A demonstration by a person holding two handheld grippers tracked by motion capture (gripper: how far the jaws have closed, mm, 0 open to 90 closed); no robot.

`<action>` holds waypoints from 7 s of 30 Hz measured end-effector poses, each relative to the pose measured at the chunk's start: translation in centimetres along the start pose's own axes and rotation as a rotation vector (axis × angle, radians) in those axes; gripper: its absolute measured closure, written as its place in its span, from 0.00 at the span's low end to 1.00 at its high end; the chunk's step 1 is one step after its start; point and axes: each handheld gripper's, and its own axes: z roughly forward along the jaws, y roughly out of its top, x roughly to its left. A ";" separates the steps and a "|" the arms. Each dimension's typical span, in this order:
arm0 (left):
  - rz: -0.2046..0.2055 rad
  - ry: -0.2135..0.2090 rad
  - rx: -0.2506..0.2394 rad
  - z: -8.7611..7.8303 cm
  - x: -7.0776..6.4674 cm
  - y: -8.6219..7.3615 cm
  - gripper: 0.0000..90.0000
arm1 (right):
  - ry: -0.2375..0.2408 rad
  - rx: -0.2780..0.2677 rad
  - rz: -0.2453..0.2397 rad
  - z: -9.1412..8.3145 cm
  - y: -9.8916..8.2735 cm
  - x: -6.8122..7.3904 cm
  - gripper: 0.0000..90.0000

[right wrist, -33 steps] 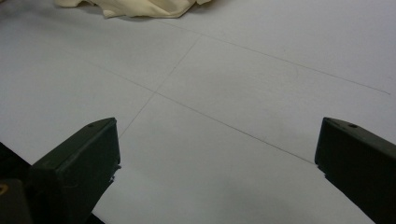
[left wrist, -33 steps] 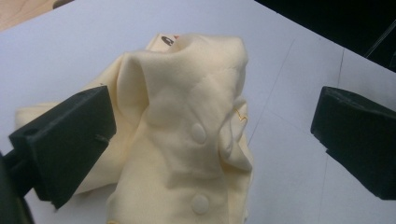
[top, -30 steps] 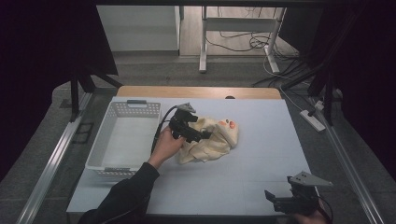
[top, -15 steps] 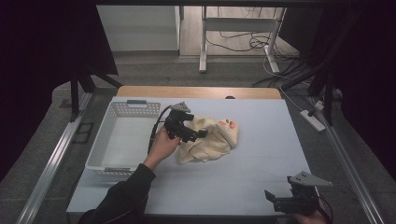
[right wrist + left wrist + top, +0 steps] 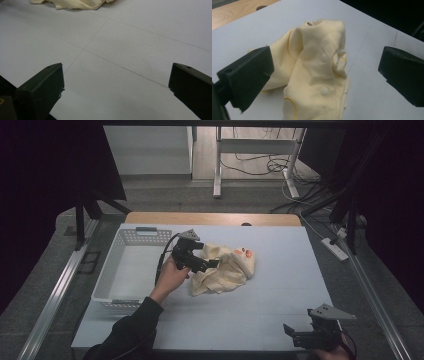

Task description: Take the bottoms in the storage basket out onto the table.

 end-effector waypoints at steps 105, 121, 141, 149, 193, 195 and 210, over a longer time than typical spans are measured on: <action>-0.125 0.053 -0.032 -8.5 -1.1 -6.0 0.00 | 0.024 -0.030 0.031 -0.2 0.0 -0.3 0.00; -0.138 0.062 -0.032 -9.6 -2.1 -7.5 0.00 | 0.020 -0.028 0.027 -0.2 0.0 -0.3 0.00; -0.129 0.093 -0.024 -10.6 -3.5 -9.1 0.00 | 0.014 -0.027 0.025 -0.2 0.0 -0.3 0.00; -0.136 0.106 -0.036 -11.2 -3.8 -9.9 0.00 | 0.015 -0.026 0.020 -0.2 0.0 -0.2 0.00; -0.199 0.164 -0.073 -14.7 -4.7 -14.3 0.00 | 0.020 -0.014 0.010 -0.1 0.0 -0.1 0.00; -0.203 0.166 -0.073 -14.8 -4.7 -14.5 0.00 | 0.020 -0.013 0.010 -0.1 0.0 -0.1 0.00; -0.214 0.201 -0.065 -15.6 -5.1 -16.2 0.00 | 0.019 -0.009 0.011 0.0 0.1 -0.1 0.00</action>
